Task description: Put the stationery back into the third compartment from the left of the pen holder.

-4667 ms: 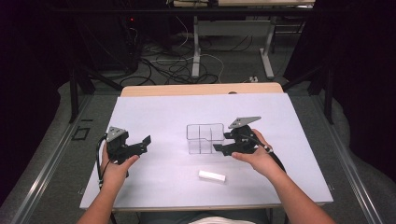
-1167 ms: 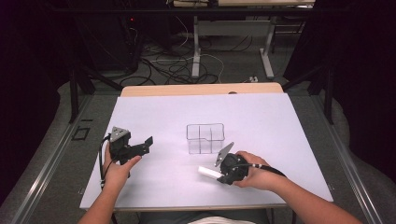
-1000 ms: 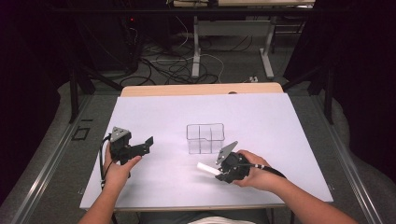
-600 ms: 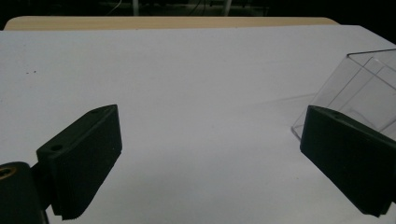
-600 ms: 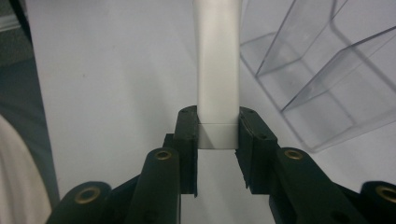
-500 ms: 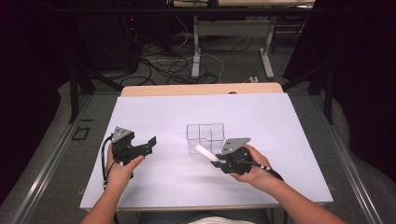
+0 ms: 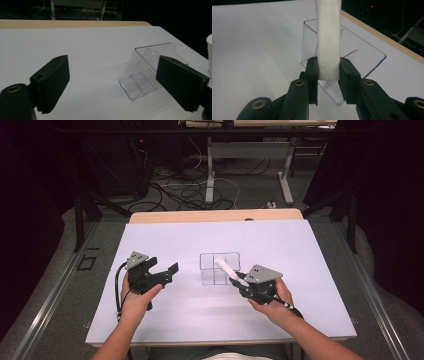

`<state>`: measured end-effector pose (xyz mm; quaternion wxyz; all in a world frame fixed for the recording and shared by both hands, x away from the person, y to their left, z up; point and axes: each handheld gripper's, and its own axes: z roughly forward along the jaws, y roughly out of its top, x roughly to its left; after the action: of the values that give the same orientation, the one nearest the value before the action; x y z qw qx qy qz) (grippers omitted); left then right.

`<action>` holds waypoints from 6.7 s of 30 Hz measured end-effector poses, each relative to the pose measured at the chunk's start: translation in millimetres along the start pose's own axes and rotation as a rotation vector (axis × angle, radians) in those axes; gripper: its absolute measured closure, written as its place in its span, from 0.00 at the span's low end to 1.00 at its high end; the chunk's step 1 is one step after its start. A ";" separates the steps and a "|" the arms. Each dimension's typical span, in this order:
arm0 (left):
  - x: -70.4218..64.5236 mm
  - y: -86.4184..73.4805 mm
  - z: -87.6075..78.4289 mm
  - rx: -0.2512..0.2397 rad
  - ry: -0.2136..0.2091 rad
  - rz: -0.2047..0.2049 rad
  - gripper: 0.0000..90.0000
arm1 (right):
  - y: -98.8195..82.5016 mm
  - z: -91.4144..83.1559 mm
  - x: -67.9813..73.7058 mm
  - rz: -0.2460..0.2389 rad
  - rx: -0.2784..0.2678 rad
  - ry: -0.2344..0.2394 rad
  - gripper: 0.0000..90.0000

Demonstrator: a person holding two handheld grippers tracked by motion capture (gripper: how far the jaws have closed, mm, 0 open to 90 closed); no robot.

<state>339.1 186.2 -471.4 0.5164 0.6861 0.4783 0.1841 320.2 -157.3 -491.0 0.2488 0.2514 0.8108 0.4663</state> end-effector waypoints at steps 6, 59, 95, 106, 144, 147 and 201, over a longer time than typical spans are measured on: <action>-17.8 4.4 -0.3 -0.023 -0.085 -0.026 0.20 | 4.4 -1.5 5.0 0.012 -0.057 -0.029 0.79; -91.0 9.2 60.3 0.066 -0.383 -0.223 0.71 | 3.5 3.9 22.1 0.003 -0.077 0.026 0.79; -90.9 31.8 71.9 0.028 -0.321 -0.198 0.74 | -4.1 1.4 -2.6 0.021 -0.107 -0.005 0.40; -93.0 39.2 82.0 0.018 -0.274 -0.138 0.74 | -11.4 0.0 -25.5 0.172 -0.072 -0.028 0.30; -122.3 29.9 127.3 0.055 -0.126 0.127 0.74 | -40.8 9.9 -59.7 0.308 0.043 -0.145 0.00; -124.3 26.6 130.9 0.071 -0.120 0.139 0.74 | -41.9 10.2 -60.3 0.305 0.046 -0.141 0.00; -106.9 50.2 94.8 -0.016 -0.119 0.221 0.31 | -46.0 12.6 -59.1 0.308 0.073 -0.119 0.00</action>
<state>382.6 44.8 -439.0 0.5258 0.7402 0.3668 0.2027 364.5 -207.3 -527.1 0.2128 0.4086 0.7629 0.4537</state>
